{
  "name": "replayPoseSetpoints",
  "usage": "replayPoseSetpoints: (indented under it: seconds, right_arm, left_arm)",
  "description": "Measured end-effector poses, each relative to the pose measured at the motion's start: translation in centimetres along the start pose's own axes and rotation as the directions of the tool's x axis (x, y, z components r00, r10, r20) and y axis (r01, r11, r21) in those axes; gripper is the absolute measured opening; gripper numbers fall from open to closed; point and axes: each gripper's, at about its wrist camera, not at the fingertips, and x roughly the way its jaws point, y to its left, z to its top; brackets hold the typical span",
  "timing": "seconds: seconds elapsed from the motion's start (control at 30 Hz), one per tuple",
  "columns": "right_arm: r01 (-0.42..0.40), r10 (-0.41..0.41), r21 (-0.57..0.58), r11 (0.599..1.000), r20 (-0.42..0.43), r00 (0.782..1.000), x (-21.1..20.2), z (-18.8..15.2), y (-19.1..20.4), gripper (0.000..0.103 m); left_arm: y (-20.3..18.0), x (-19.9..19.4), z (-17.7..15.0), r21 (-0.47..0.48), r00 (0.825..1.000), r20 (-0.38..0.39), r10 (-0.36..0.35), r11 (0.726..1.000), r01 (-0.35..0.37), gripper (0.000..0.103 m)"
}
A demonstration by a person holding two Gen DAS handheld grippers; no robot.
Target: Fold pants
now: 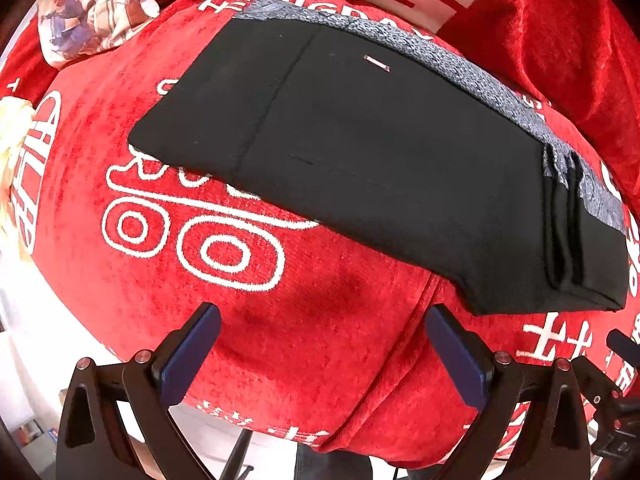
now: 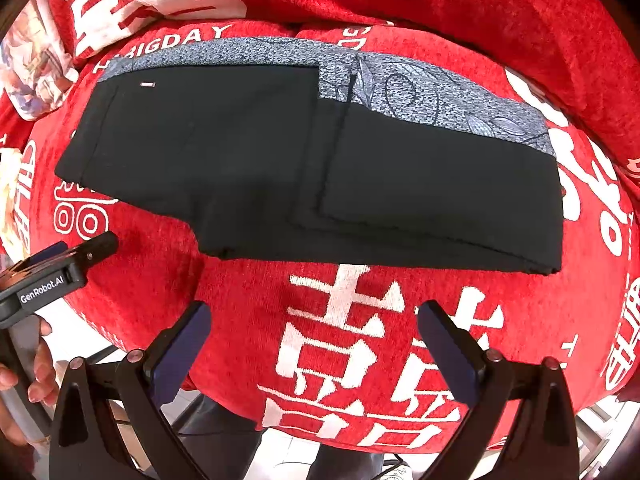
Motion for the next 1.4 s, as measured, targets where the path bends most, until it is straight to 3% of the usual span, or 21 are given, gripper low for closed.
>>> replayPoseSetpoints:
  seconds: [0.4, 0.6, 0.77, 0.9, 1.13, 1.33, 1.4]
  right_arm:
    - [-0.001, 0.001, -0.013, 1.000, -0.009, 1.000, 0.5, 0.6, 0.4, 0.102]
    - [-0.037, 0.037, -0.003, 0.999, -0.018, 0.999, 1.1, 1.1, 0.4, 0.102]
    - [-0.104, 0.104, 0.015, 0.994, -0.013, 0.994, 1.5, 1.4, 0.4, 0.102]
    - [-0.176, 0.176, 0.033, 0.984, -0.017, 0.984, 1.9, 1.5, 0.7, 0.102]
    - [-0.245, 0.245, 0.014, 0.970, -0.014, 0.969, 2.7, 1.6, 2.2, 0.102]
    - [-0.287, 0.287, -0.019, 0.958, -0.012, 0.958, 3.5, 1.6, 3.7, 0.102]
    - [-0.299, 0.298, -0.030, 0.954, -0.012, 0.954, 3.6, 1.6, 4.0, 0.102]
  left_arm:
    - [1.8, -0.1, 1.1, -0.030, 1.000, 0.013, -0.015, 0.999, 0.015, 0.103]
    - [4.5, -0.8, 2.3, -0.068, 0.995, 0.068, -0.072, 0.995, 0.077, 0.103]
    - [8.0, -1.0, 3.9, -0.133, 0.981, 0.117, -0.156, 0.976, 0.171, 0.103]
    - [10.1, -0.5, 4.1, -0.180, 0.954, 0.152, -0.257, 0.942, 0.283, 0.103]
    - [11.8, 2.1, 4.9, -0.245, 0.858, 0.210, -0.469, 0.824, 0.511, 0.103]
    - [12.6, 3.2, 5.9, -0.272, 0.801, 0.292, -0.523, 0.757, 0.594, 0.103]
    - [13.1, 3.3, 6.0, -0.285, 0.789, 0.309, -0.531, 0.740, 0.609, 0.103]
